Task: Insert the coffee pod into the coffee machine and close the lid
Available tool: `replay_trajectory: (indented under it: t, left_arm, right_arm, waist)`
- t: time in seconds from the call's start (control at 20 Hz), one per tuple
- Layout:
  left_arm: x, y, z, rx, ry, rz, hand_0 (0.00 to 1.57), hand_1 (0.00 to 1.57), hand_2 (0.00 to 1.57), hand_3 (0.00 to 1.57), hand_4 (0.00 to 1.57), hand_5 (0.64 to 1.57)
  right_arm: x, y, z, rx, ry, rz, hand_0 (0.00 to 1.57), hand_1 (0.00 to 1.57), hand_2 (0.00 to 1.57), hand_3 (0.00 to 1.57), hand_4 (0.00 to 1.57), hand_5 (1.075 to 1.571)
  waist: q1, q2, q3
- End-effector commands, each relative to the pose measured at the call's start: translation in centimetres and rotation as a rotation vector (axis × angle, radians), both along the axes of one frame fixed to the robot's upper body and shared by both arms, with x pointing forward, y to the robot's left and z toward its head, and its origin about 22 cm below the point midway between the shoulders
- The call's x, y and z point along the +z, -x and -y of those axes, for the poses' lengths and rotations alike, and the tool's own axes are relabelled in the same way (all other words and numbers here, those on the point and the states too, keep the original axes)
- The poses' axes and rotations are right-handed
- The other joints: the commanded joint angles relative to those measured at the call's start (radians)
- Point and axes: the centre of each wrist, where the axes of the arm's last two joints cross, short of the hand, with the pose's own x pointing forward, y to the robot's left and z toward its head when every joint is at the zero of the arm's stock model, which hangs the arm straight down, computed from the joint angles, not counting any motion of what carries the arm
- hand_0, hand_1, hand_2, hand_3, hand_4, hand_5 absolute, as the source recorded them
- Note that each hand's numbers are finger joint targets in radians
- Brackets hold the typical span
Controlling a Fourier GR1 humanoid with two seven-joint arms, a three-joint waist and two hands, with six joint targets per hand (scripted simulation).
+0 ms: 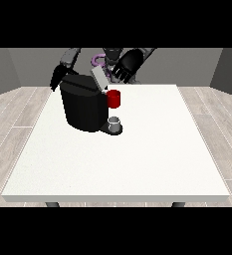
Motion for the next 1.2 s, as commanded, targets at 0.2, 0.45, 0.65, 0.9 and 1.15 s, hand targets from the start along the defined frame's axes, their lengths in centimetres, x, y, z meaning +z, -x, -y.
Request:
replay_trajectory:
  t: [0.2,0.45,0.65,0.9,1.15]
  left_arm:
    - [2.2,-0.2,-0.5,-0.016,-0.012,0.032,1.22,1.22,1.29,1.24,0.49,1.571]
    - [1.9,-0.3,-1.4,-0.012,-0.025,0.039,1.17,1.17,1.24,1.22,0.46,1.571]
    - [3.3,-0.4,-0.5,-0.031,-0.012,0.062,1.26,1.26,1.29,1.23,0.43,1.571]
    - [3.5,-0.6,1.5,-0.045,-0.022,0.037,1.2,1.2,1.25,1.21,0.44,1.571]
    - [2.5,-0.7,1.3,-0.057,-0.037,0.048,1.17,1.17,1.24,1.2,0.42,1.571]
  right_arm:
    - [0.6,-0.2,-0.6,-0.027,0.001,0.038,0.0,0.0,0.0,0.0,0.0,1.571]
    - [1.0,-0.1,0.5,-0.019,-0.004,0.049,0.0,0.0,0.0,0.0,0.1,1.571]
    - [2.3,-1.5,1.3,-0.042,-0.016,0.071,0.0,0.0,0.0,0.0,0.0,1.571]
    - [0.4,-1.0,1.2,-0.065,0.003,0.061,0.0,0.0,0.0,0.0,0.13,1.571]
    - [1.7,-1.9,2.6,-0.087,-0.018,0.056,0.0,0.0,0.0,0.0,0.17,1.571]
  waist:
    - [-0.01,0.069,0.0]
    - [-0.023,0.085,0.0]
    - [0.0,0.127,0.0002]
    - [0.01,0.108,0.0005]
    - [0.024,0.12,0.0003]
